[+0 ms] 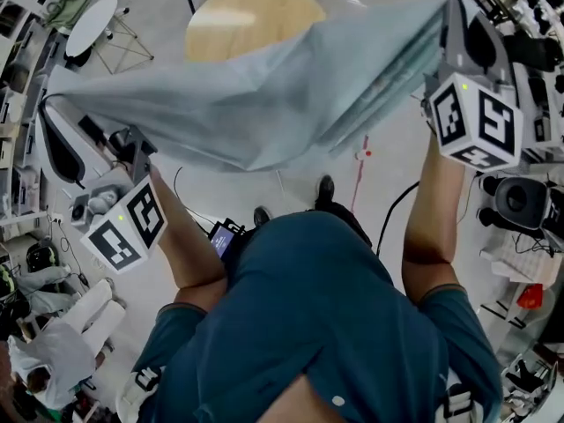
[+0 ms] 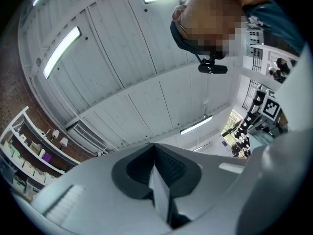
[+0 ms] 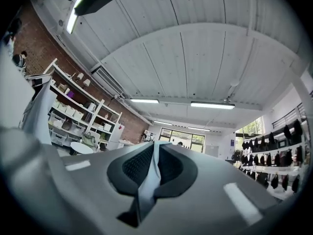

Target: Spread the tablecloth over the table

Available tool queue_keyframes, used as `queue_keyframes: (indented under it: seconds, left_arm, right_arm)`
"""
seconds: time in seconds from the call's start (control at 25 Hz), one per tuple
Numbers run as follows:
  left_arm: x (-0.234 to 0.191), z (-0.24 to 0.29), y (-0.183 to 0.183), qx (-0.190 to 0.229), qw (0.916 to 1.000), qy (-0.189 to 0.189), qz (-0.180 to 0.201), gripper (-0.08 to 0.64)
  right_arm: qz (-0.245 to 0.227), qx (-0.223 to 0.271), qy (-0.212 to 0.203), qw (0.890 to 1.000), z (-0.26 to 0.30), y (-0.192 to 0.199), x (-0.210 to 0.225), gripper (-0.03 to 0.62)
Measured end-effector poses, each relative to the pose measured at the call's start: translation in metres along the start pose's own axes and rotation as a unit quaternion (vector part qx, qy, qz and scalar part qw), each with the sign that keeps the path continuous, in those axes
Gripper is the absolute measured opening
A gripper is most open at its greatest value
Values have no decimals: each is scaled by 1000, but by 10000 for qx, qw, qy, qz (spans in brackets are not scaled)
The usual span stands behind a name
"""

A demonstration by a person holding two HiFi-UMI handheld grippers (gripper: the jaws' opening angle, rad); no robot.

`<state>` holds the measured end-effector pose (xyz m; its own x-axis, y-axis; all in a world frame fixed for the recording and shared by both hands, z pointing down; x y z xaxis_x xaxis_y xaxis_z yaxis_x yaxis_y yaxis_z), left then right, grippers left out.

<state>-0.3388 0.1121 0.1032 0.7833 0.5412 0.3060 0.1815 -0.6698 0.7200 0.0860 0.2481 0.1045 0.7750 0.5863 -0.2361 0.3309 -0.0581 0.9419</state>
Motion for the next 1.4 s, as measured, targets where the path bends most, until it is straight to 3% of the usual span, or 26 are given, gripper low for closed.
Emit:
queue_keyframes:
  seconds: [0.28, 0.96, 1.4]
  left_arm:
    - [56, 28, 1, -153, 9988, -331, 337, 0]
    - [129, 51, -7, -323, 9925, -878, 791, -1]
    - [132, 50, -15, -427, 9896, -925, 1013, 0]
  right_arm:
    - [186, 95, -511, 9985, 55, 28, 37, 12]
    - [347, 299, -1162, 9922, 122, 55, 87, 12]
    - [512, 280, -1251, 9904, 135, 65, 89, 12]
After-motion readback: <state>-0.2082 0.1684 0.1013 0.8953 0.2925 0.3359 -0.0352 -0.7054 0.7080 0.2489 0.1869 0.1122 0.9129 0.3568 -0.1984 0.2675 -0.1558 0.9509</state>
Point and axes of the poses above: the fingertips, and each gripper's own axes: z forward along the fingers, x to its right, y out of its underside, the point moved 8 cm from there along -z, backward along the fingers, and after that the axes turned 12 degrees about y, right-handed, at the moved point
